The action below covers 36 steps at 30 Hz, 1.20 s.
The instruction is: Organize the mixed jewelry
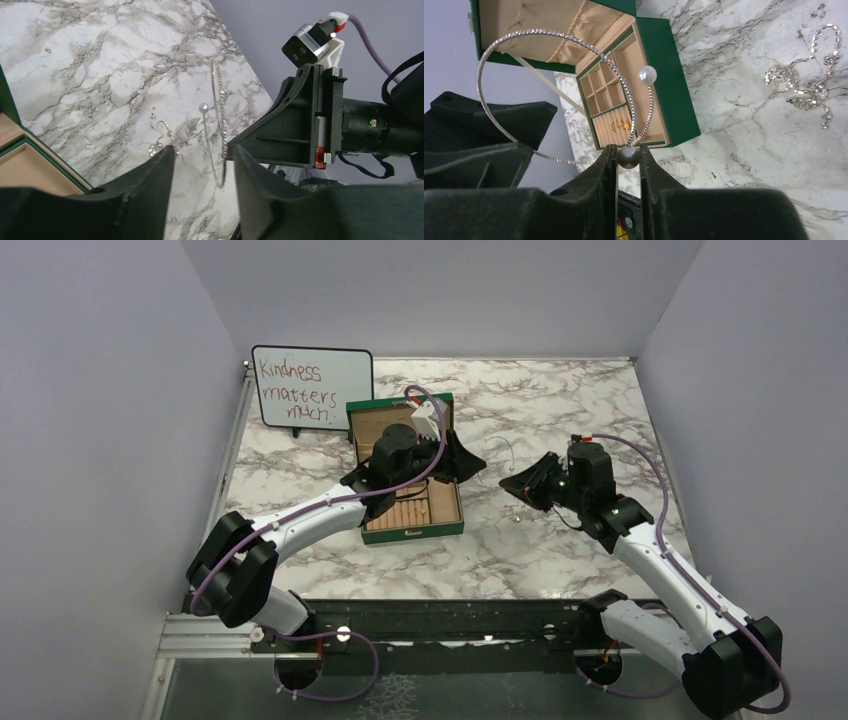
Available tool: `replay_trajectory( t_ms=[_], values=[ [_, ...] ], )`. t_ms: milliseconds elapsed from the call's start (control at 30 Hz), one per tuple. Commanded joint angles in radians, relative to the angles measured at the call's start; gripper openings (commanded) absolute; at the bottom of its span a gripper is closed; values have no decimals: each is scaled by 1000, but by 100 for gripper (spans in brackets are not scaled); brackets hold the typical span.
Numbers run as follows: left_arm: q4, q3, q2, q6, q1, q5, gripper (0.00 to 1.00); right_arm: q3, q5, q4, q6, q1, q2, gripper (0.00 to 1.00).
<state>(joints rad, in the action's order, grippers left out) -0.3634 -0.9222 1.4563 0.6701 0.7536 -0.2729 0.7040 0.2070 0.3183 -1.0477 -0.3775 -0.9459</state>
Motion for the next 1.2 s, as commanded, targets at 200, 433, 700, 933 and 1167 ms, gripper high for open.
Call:
replay_trajectory(
  t_ms=[200,433,700,933,1167],
  values=[
    [-48,-28,18,-23,6,-50,17,14,58,-83,-12,5,-36,18],
    [-21,-36,1,-61,4,-48,0,28,49,-83,73,5,-55,48],
    [191,-92,-39,-200,-22,-80,0,126,85,-55,350,4,-65,62],
    [371,-156,-87,-323,-111,-308,0,199,185,-98,666,5,-127,62],
    [583,-205,-124,-487,-144,-429,0,210,423,-250,786,5,-211,61]
  ],
)
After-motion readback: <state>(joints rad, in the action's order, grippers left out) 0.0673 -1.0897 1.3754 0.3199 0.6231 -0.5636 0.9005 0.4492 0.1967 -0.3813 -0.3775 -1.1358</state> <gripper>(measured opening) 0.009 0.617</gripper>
